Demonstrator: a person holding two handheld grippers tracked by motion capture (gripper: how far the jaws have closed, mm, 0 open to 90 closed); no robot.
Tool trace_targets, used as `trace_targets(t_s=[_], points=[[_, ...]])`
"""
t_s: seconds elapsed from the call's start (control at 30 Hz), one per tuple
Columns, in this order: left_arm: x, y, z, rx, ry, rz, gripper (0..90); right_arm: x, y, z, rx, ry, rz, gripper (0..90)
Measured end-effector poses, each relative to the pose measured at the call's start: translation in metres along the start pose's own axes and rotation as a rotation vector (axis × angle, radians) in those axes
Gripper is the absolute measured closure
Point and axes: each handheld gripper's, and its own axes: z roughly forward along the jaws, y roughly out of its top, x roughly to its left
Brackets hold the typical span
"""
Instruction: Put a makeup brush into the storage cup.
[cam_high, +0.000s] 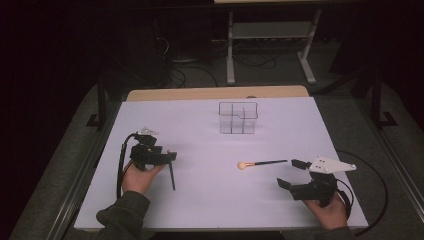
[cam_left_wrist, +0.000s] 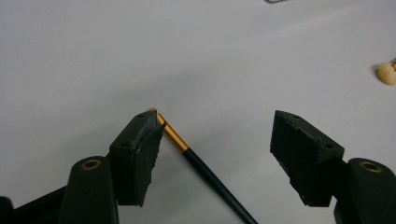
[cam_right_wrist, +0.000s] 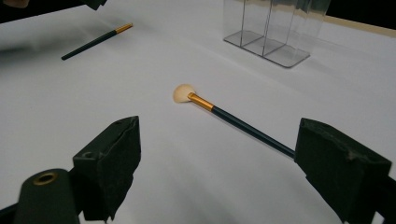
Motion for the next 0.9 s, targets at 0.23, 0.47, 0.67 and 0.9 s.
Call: trace_targets(t_s=[0.23,0.47,0.67,0.9], points=[[0.002,0.0,0.007,0.041,0.015,-0.007,35.7,0.001,0.0,0.001,0.004,0.002,-0.006,13.7],[0.002,0.0,0.013,0.063,0.016,-0.027,40.0,0.001,0.001,0.0,-0.001,-0.002,-0.015,13.8],[0.003,-0.001,0.016,0.084,0.028,-0.035,44.8,0.001,0.001,0.0,-0.004,-0.002,-0.021,13.8],[0.005,-0.003,0.02,0.115,0.045,-0.048,48.8,0.001,0.001,0.0,-0.006,-0.003,-0.024,13.8]])
